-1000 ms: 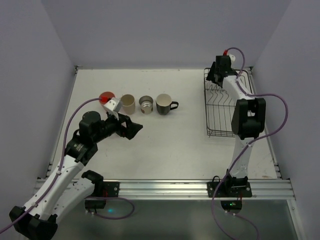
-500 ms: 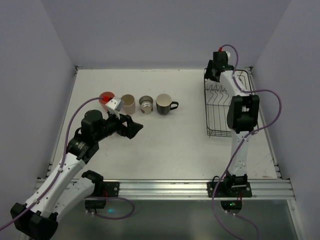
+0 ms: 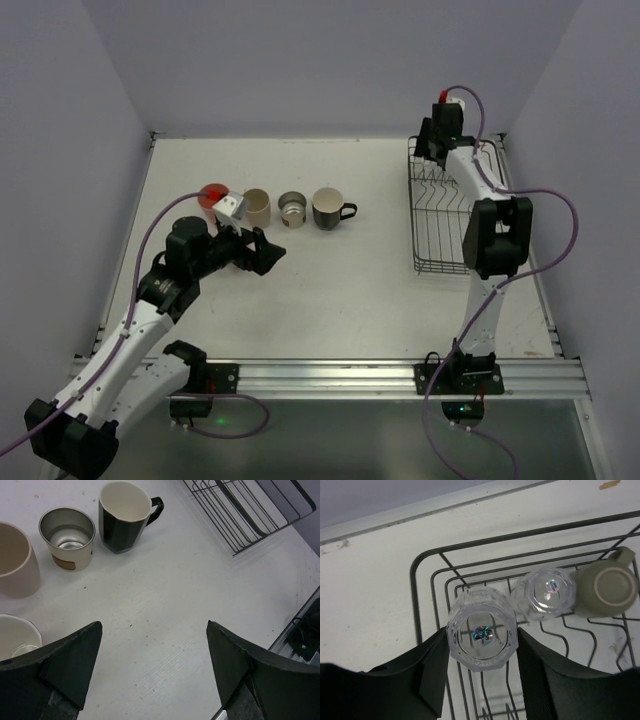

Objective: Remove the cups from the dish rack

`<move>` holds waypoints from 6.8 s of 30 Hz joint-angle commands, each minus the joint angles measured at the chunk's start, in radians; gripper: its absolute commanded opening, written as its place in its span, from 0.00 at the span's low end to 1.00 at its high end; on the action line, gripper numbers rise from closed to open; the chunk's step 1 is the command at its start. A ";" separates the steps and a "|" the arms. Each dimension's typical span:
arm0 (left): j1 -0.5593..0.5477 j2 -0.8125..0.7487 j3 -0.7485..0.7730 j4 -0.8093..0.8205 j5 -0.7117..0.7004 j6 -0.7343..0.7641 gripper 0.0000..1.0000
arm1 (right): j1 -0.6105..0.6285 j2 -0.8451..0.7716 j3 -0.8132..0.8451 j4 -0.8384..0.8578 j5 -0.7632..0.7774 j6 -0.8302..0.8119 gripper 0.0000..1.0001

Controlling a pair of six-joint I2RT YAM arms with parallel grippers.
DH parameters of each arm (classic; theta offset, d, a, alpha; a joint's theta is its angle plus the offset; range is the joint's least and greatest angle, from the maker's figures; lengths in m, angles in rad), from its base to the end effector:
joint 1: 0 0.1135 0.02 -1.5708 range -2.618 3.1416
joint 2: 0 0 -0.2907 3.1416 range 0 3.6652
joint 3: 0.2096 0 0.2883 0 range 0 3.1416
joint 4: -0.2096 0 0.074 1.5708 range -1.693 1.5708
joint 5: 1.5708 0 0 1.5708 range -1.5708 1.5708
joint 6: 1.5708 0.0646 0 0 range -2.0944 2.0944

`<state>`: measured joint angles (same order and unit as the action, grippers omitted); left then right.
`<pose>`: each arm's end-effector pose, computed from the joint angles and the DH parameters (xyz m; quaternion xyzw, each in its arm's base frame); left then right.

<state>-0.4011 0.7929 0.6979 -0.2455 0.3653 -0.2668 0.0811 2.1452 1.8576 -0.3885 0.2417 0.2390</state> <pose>0.2018 -0.1107 0.3087 0.1585 0.7943 -0.3262 0.4875 0.5714 0.0309 0.2495 0.1226 0.8881 -0.0389 0.4413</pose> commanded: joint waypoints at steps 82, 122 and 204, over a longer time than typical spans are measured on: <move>-0.415 0.870 0.400 -0.248 -0.749 -0.100 0.24 | 0.551 -1.562 -1.474 0.363 -0.260 0.353 0.99; -0.403 -0.139 0.077 -0.089 -0.468 0.086 0.92 | -0.075 -0.217 -0.195 0.044 0.077 0.050 0.68; -0.338 0.298 -0.009 0.798 0.106 -0.543 0.00 | 0.398 -1.134 -1.468 1.341 -0.892 0.904 0.44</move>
<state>-0.7284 1.1084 0.6308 0.5713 0.5377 -0.8722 0.4583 0.9958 0.4034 0.8566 -0.6235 1.1439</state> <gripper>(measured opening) 0.079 0.520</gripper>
